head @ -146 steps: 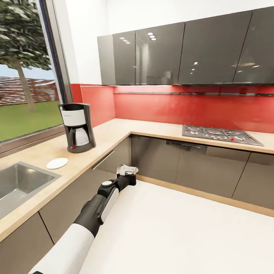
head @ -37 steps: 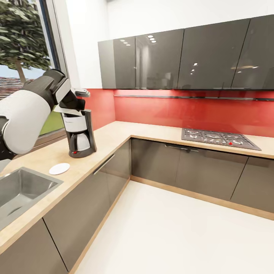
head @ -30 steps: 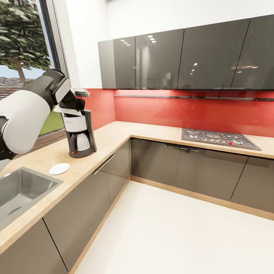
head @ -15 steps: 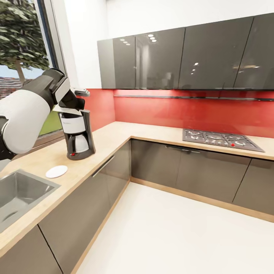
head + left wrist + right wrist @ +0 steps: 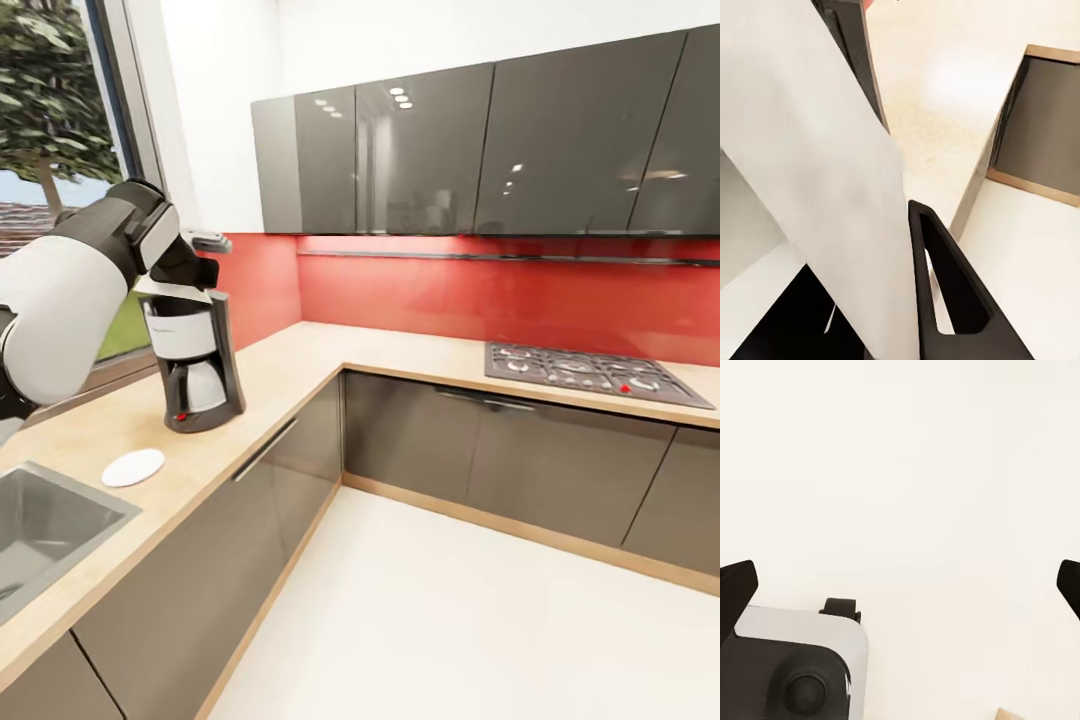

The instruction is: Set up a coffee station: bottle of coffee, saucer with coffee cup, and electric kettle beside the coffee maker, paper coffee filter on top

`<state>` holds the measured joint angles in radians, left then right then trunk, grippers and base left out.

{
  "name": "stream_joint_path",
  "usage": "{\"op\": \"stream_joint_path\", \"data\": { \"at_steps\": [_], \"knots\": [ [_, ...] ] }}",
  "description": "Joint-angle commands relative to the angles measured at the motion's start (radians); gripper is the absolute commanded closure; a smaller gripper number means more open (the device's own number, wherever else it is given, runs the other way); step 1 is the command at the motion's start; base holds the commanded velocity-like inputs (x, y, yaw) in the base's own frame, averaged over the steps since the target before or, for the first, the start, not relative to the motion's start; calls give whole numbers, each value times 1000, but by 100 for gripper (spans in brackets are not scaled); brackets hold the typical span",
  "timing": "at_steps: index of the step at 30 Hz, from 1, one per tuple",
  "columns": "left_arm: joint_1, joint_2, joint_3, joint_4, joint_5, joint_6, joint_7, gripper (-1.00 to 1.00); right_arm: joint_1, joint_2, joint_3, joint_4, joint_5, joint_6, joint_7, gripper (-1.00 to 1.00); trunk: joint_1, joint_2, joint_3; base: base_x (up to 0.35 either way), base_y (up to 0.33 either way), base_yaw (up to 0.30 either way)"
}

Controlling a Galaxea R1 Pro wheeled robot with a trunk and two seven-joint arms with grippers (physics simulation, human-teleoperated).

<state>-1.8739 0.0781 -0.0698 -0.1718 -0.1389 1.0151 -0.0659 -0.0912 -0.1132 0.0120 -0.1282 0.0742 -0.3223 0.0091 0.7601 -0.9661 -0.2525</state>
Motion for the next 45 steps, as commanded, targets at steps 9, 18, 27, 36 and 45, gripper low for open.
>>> {"op": "stream_joint_path", "data": {
  "at_steps": [9, 18, 27, 36, 45],
  "knots": [
    [-1, 29, -6, 1, -5, 2, -8, 100, -1, 0, 0, 0, 7, -3, 0, -100, 0, -1, -1, 43, 0, 0],
    [-1, 40, -7, 0, -6, -1, -8, 100, -1, 0, 0, 1, 7, -3, 0, -100, 0, -1, -1, 1, 0, 0],
    [-112, 41, -8, 136, -8, 5, -8, 100, -1, 0, 0, 1, 7, -3, -1, -100, 0, -1, -1, 0, 0, 0],
    [-132, 48, -43, 148, -8, 13, -8, 100, -1, 0, 0, 0, 7, -3, -1, -100, 0, -1, -1, 0, 0, 0],
    [-134, 137, -106, 145, -8, 8, -8, 100, -1, 0, 0, 1, 7, -4, -1, -100, 0, -1, -1, 0, 0, 0]
  ]
}}
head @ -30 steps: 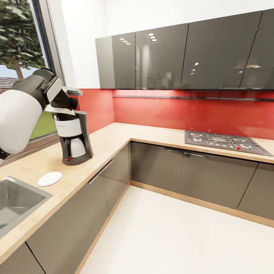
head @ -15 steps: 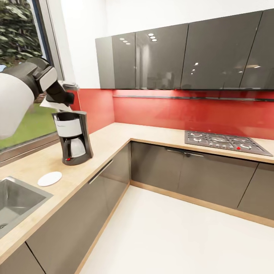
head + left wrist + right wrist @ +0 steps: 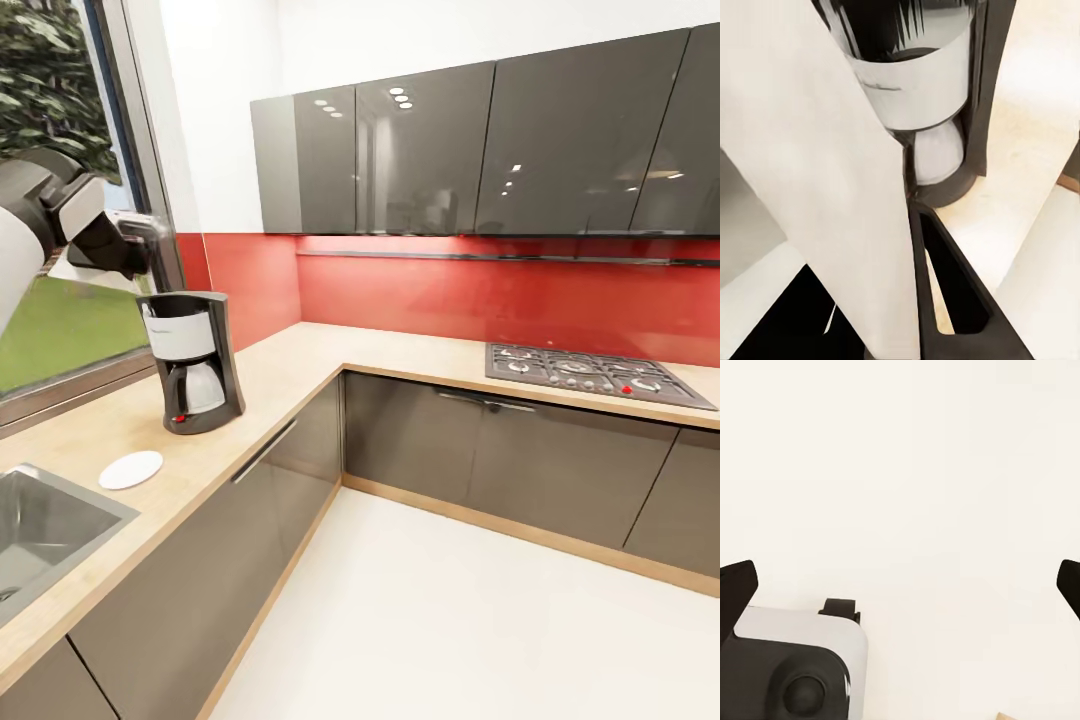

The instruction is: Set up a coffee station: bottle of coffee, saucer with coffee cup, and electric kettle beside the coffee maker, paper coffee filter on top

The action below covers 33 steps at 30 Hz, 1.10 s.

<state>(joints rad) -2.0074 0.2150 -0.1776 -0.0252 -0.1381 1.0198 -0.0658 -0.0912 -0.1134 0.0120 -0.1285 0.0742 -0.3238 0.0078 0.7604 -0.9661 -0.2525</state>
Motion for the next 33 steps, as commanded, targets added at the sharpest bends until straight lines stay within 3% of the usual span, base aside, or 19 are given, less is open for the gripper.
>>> {"op": "stream_joint_path", "data": {
  "at_steps": [1, 7, 25, 33],
  "knots": [
    [-1, 4, -6, -2, -9, 4, -8, 100, -1, 0, 0, 1, 7, -3, 0, -100, 0, -1, -1, 0, 0, 0],
    [-1, 10, -36, -2, -8, 2, -8, 100, -1, 0, 0, 1, 7, -3, 0, -100, 0, -1, -1, 0, 0, 0],
    [-1, 11, -39, -2, -8, 0, -8, 100, -1, 0, 0, 1, 7, -2, 0, -100, 0, -1, -1, 18, 0, 0],
    [-1, 15, -39, -2, -8, 0, -8, 100, -1, -1, 0, 1, 7, -2, 1, -100, 0, -1, -1, 174, 0, 0]
  ]
}}
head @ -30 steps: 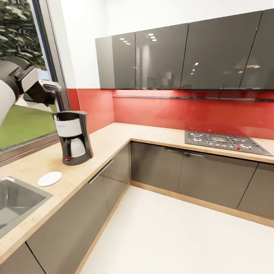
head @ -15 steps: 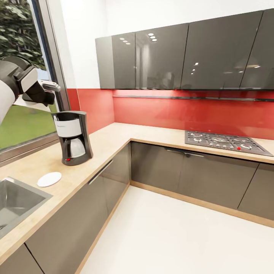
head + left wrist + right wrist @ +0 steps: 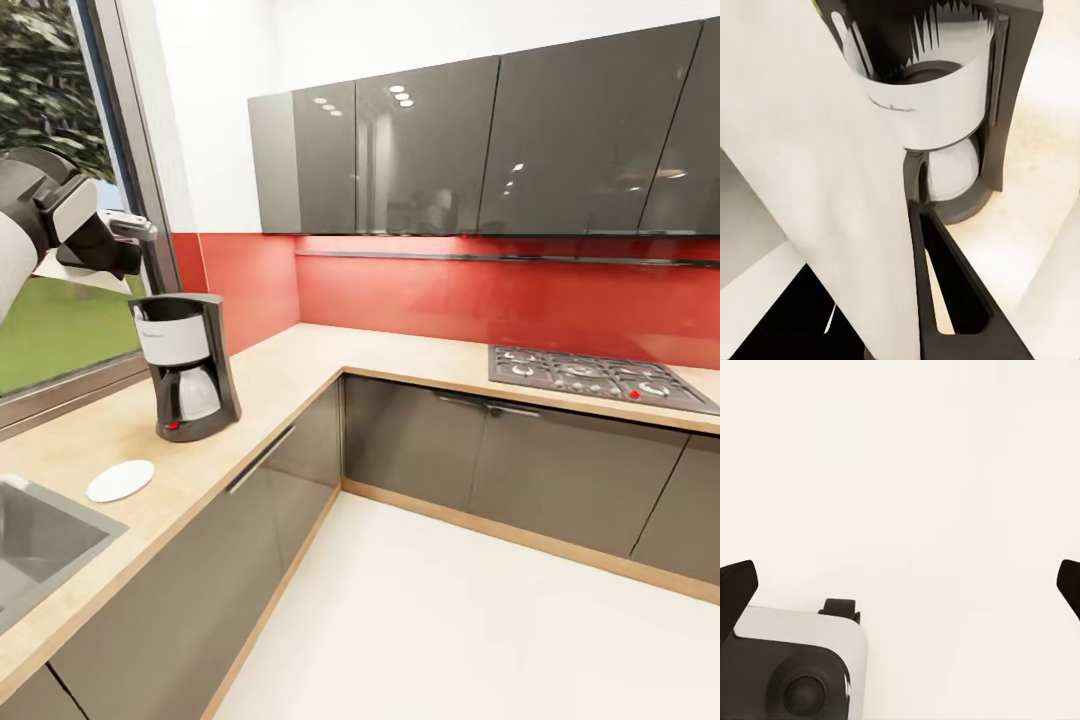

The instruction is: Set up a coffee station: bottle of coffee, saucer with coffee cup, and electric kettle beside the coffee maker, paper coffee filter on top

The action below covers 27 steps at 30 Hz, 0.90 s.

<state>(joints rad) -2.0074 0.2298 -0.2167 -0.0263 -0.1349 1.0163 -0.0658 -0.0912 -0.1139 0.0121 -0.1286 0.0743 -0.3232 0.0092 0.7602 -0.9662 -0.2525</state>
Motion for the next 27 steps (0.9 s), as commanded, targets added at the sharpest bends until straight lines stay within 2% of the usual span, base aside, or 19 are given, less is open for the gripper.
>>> {"op": "stream_joint_path", "data": {
  "at_steps": [1, 18, 27],
  "knots": [
    [-1, 1, 0, -1, -11, 4, -8, 100, -1, 0, 0, 1, 7, -3, 0, -100, 0, -1, -1, 109, 0, 0],
    [-1, 11, 0, -1, -11, 3, -8, 100, -1, 0, 0, 0, 7, -3, 0, -100, 0, -1, -1, 166, 0, 0],
    [-1, 12, 0, 0, -11, 3, -8, 100, -1, 0, 0, 0, 7, -3, 0, -100, 0, -1, -1, 92, 0, 0]
  ]
}}
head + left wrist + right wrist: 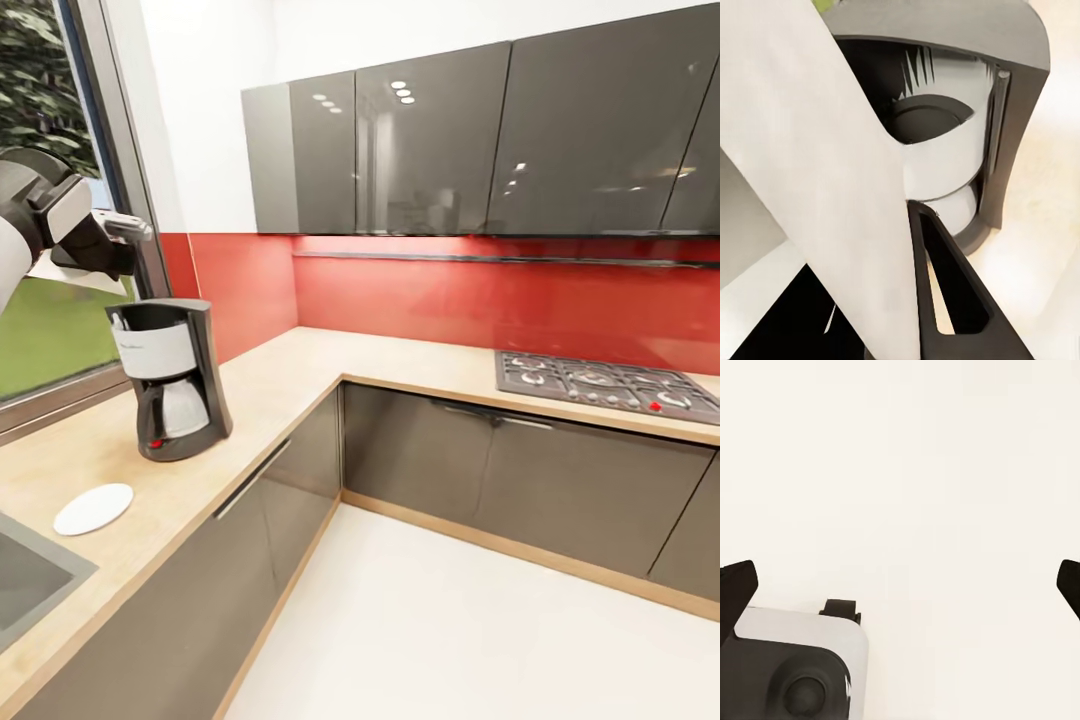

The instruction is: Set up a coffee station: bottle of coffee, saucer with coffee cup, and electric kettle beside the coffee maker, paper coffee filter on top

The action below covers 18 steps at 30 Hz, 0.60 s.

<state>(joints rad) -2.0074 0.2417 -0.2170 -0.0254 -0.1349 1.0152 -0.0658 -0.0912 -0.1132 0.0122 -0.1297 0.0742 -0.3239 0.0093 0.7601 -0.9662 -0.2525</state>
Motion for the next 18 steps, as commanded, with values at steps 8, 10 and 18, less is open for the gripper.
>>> {"op": "stream_joint_path", "data": {
  "at_steps": [8, 10, 18],
  "knots": [
    [-1, 7, -1, 1, -11, 4, -8, 100, -1, 0, 0, 1, 7, -3, 0, -100, 0, -1, -1, 141, 0, 0],
    [-1, 10, -1, 1, -11, 4, -8, 100, -1, 0, 1, 1, 7, -3, 0, -100, 0, -1, -1, 31, 0, 0],
    [-1, 26, -2, 1, -11, 3, -8, 100, -1, 0, 0, 1, 7, -3, 0, -100, 0, -1, -1, 125, 0, 0]
  ]
}}
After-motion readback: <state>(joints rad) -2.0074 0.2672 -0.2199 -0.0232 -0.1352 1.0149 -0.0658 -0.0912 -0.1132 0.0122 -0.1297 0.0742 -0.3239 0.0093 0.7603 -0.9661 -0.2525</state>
